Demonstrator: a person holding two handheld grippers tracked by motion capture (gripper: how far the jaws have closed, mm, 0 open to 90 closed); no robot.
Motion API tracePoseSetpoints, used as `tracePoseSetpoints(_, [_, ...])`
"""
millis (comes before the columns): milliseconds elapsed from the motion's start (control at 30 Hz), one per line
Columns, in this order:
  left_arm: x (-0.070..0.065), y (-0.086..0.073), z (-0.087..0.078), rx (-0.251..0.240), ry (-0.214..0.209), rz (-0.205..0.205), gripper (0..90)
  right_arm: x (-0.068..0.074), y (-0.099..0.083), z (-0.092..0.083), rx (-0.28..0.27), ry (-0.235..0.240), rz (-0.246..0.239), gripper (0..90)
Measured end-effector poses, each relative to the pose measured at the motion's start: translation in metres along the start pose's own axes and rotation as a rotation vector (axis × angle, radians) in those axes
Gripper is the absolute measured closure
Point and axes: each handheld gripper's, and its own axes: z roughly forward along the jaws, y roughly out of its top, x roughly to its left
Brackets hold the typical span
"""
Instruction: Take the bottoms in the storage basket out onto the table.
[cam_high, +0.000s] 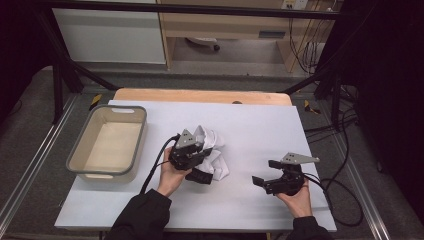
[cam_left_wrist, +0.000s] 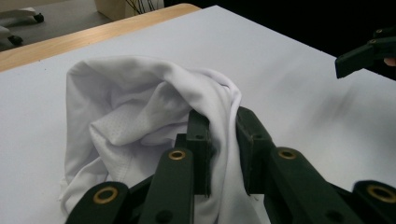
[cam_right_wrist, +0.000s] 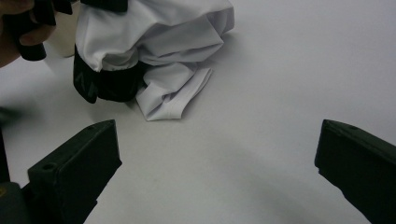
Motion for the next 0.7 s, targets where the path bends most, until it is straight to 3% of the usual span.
tracePoseSetpoints(300, [-0.0006,-0.0057,0.0028,0.020,0.004,0.005,71.7,0.0001,0.0000,-0.0001,0.000,0.000,0.001,0.7])
tracePoseSetpoints(533, [-0.0005,-0.0078,0.0036,0.040,0.011,0.015,57.2,0.0002,0.0002,-0.0002,-0.003,0.000,0.004,0.7])
tracePoseSetpoints(700, [0.0016,-0.0071,0.0026,0.048,-0.007,0.003,51.2,0.0002,0.0001,-0.0002,-0.001,0.001,0.004,0.7])
